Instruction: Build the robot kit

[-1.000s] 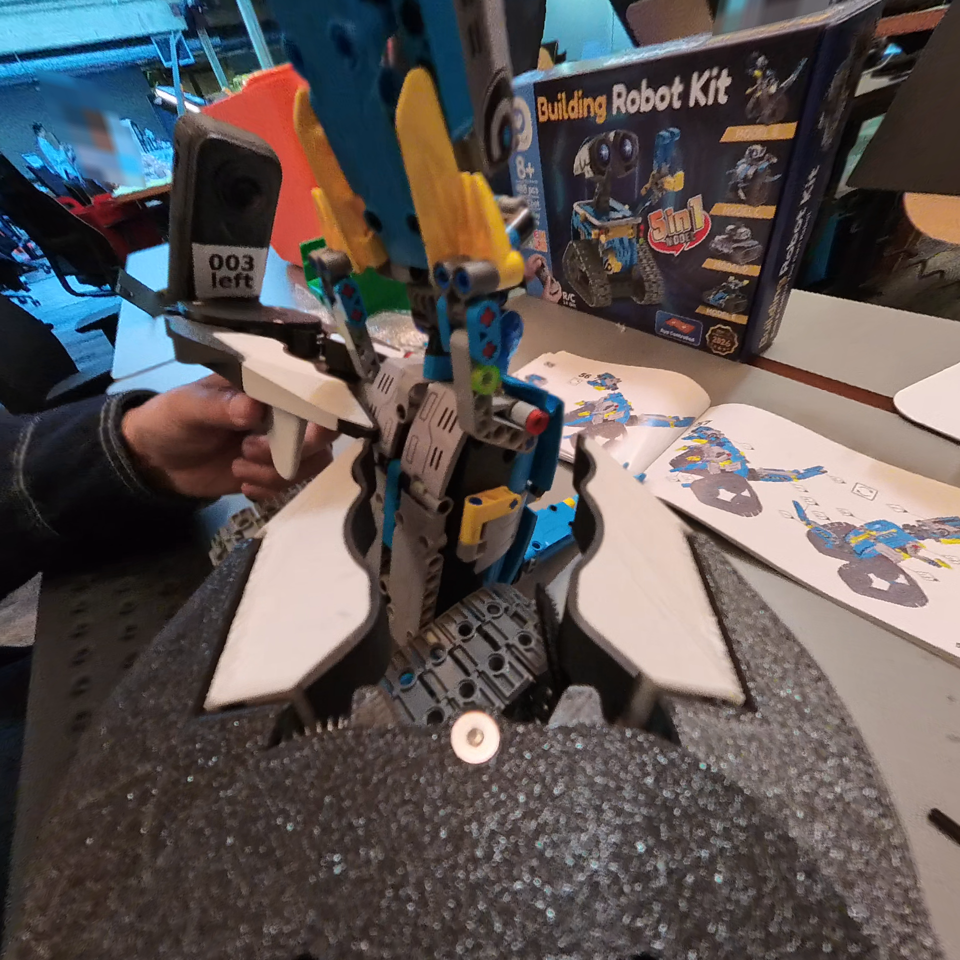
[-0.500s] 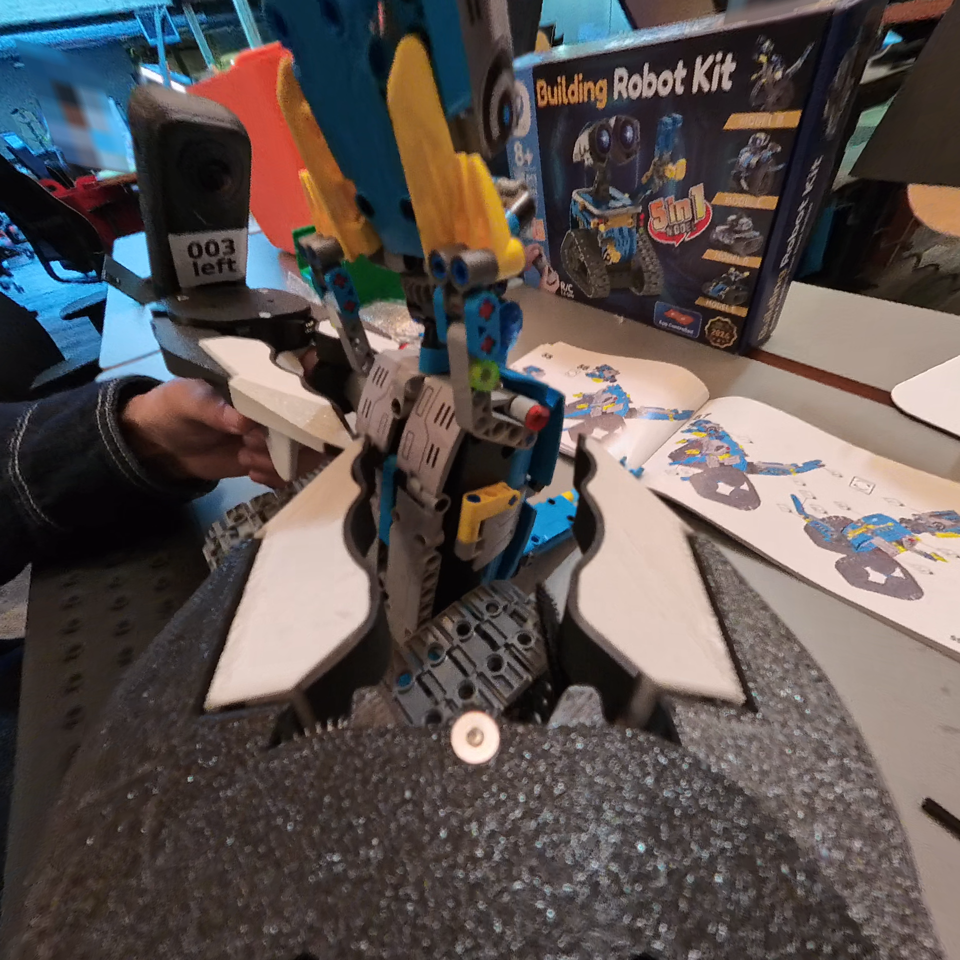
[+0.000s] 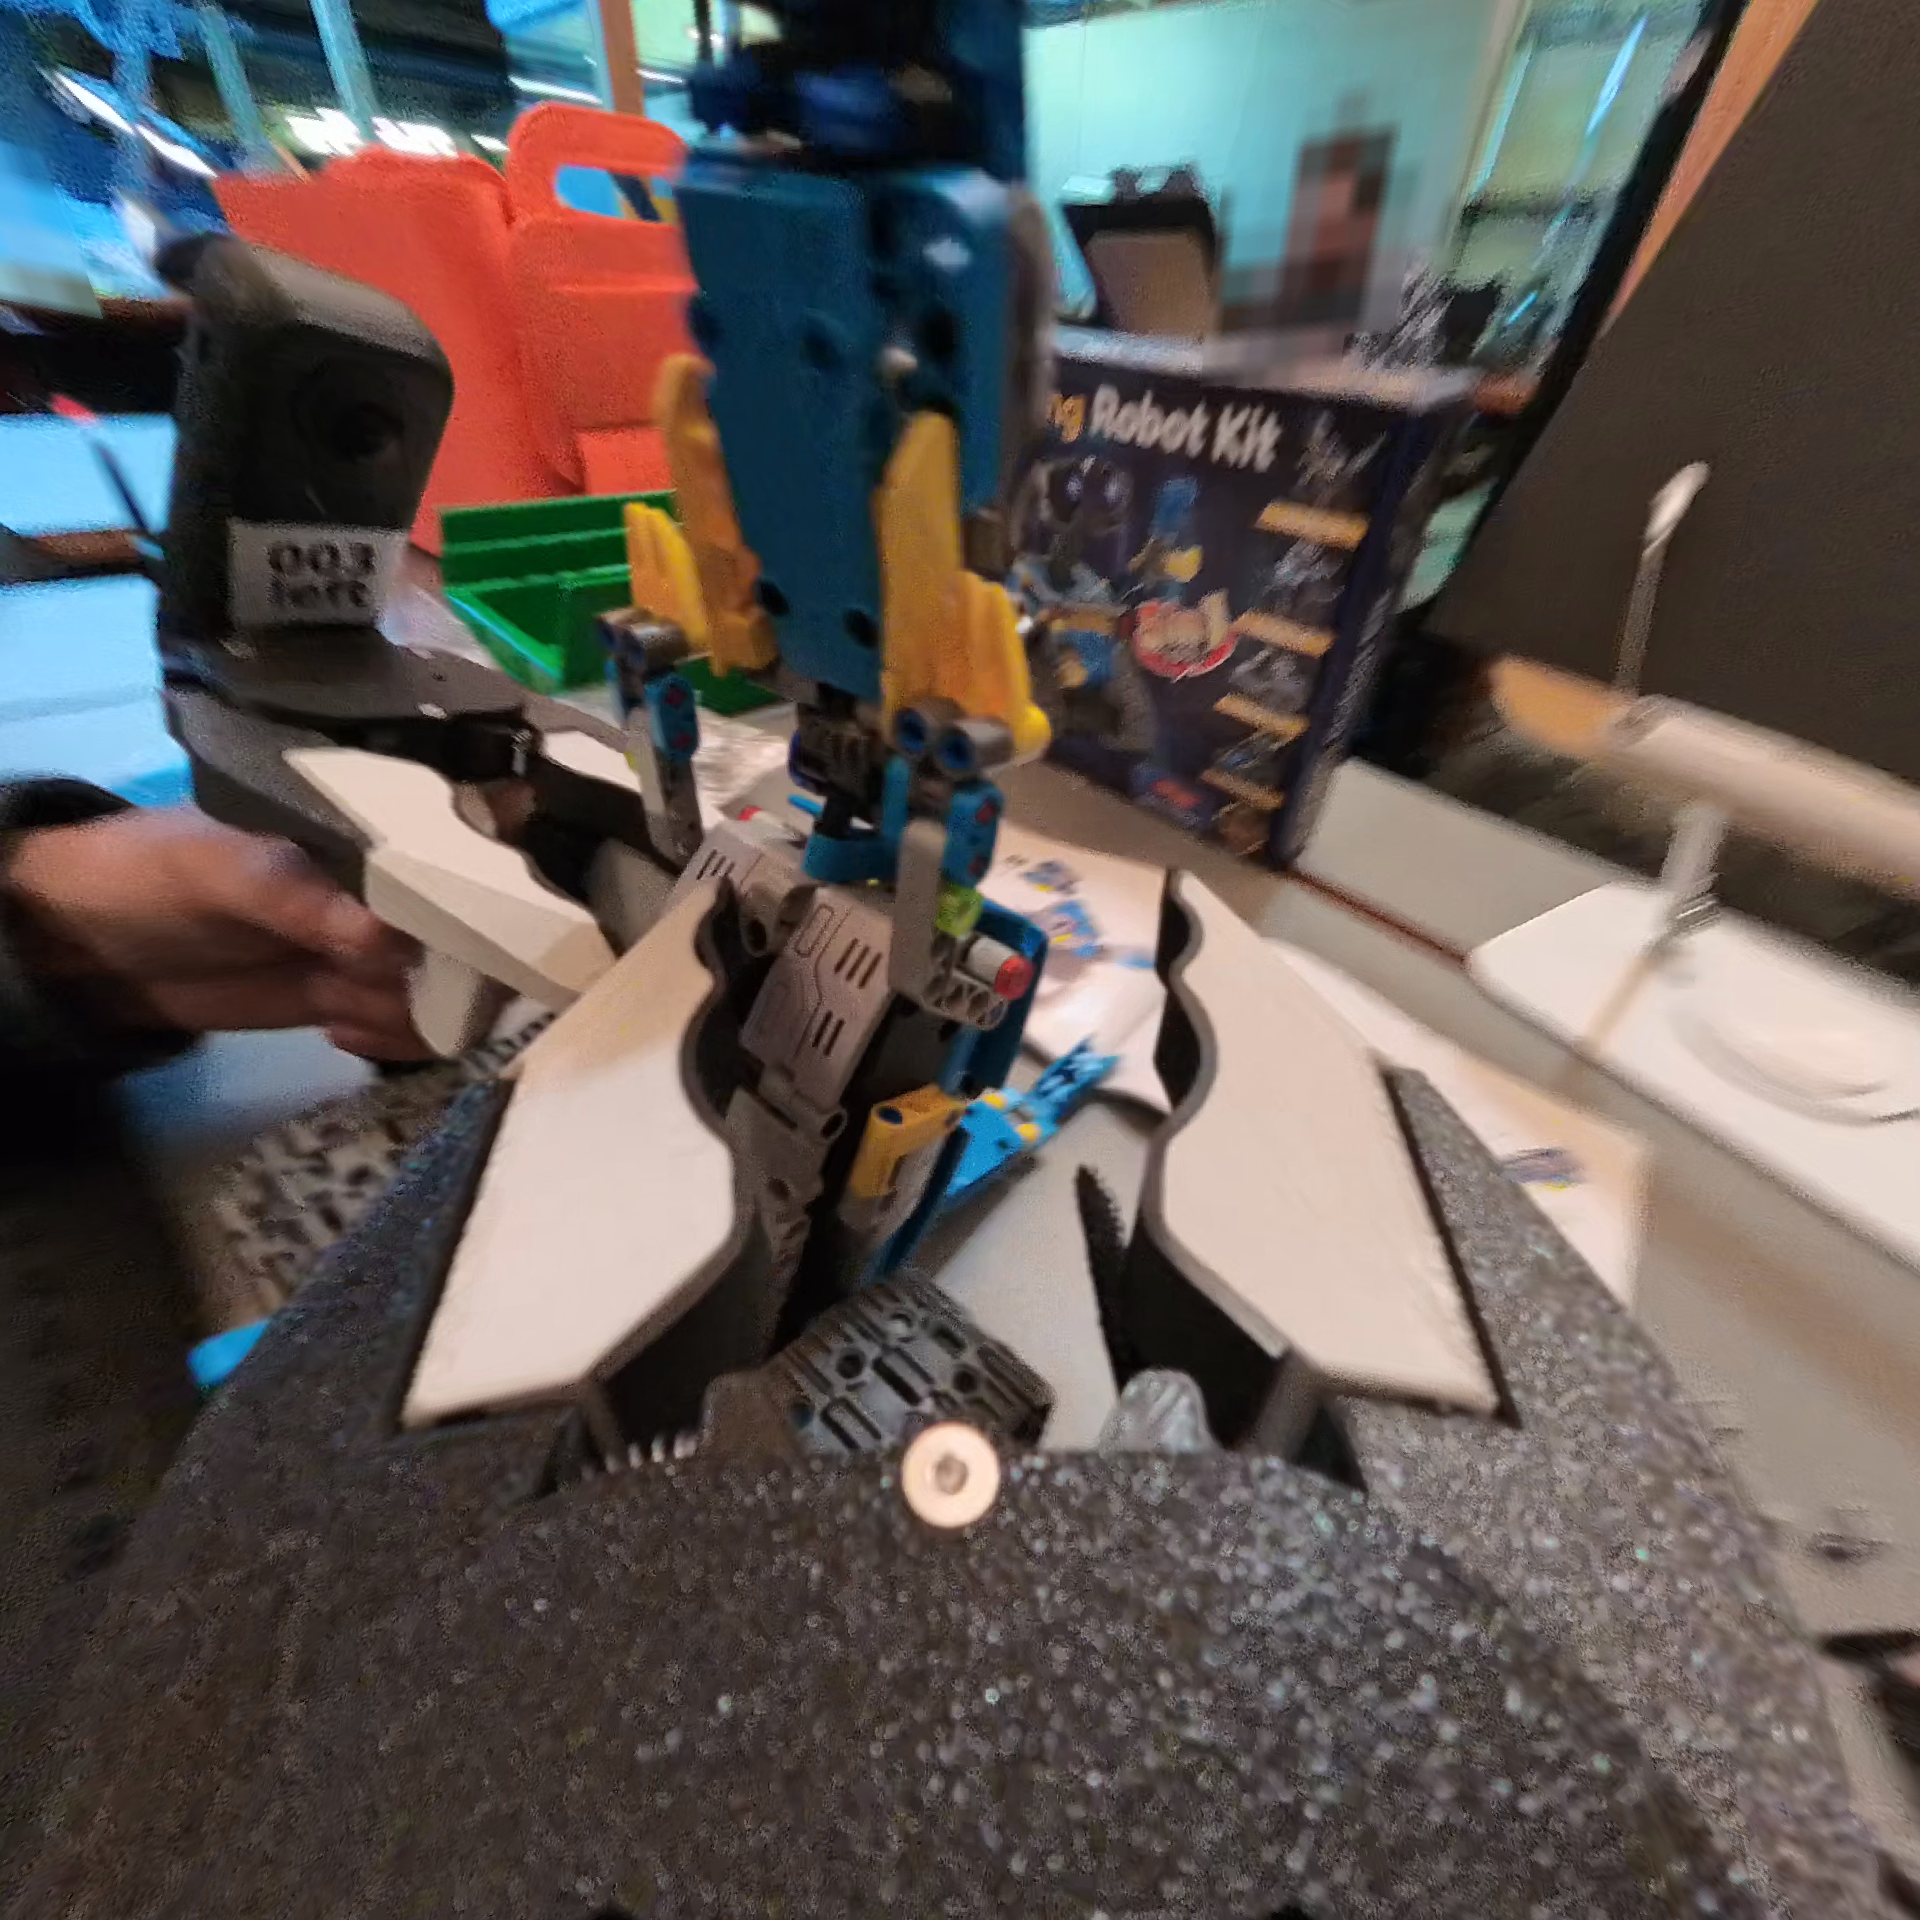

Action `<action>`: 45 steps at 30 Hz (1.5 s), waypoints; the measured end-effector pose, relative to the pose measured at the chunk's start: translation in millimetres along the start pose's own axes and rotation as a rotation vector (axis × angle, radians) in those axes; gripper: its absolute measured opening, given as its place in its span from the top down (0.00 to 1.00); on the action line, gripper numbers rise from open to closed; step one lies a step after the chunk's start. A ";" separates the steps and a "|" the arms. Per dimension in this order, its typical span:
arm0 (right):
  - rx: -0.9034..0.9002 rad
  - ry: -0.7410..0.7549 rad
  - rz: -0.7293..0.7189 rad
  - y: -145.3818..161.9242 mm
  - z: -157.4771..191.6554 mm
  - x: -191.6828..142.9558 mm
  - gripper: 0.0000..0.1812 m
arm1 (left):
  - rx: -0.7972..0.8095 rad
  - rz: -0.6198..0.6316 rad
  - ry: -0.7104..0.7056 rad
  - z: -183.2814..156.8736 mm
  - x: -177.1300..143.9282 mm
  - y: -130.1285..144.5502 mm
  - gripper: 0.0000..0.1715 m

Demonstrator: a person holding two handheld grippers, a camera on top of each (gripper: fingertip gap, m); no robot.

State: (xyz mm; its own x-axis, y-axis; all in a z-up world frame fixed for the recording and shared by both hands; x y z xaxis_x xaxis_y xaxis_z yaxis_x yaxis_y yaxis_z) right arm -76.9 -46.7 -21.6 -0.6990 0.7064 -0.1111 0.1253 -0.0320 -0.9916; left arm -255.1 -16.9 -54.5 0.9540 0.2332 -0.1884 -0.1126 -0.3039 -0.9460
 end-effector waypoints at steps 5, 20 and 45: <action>-0.495 0.315 -0.001 -22.8 35.9 -18.6 0.63 | -0.010 0.000 0.000 0.3 0.0 0.1 0.67; -0.875 0.747 0.241 -20.5 72.9 13.8 0.64 | -0.022 -0.001 -0.018 -0.2 -0.2 0.5 0.67; -0.553 0.795 0.239 -10.5 86.8 11.7 0.75 | -0.008 0.000 -0.014 -3.0 0.8 1.0 0.67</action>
State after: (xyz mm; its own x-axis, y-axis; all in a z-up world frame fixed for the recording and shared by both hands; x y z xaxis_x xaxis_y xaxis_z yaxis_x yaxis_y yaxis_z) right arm -147.6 -99.5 -18.3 0.0363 0.9990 -0.0272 0.6527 -0.0443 -0.7563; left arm -253.6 -19.8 -54.8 0.9500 0.2462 -0.1922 -0.1104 -0.3109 -0.9440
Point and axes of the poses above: each gripper's, where its closed fingertips meet, x out along the fingers, y out of its underside, z = x × y across the jaws, the point moved 9 cm from there along -x, back along the fingers, and after that the axes turned 5 degrees about -y, right-handed, at the moved point
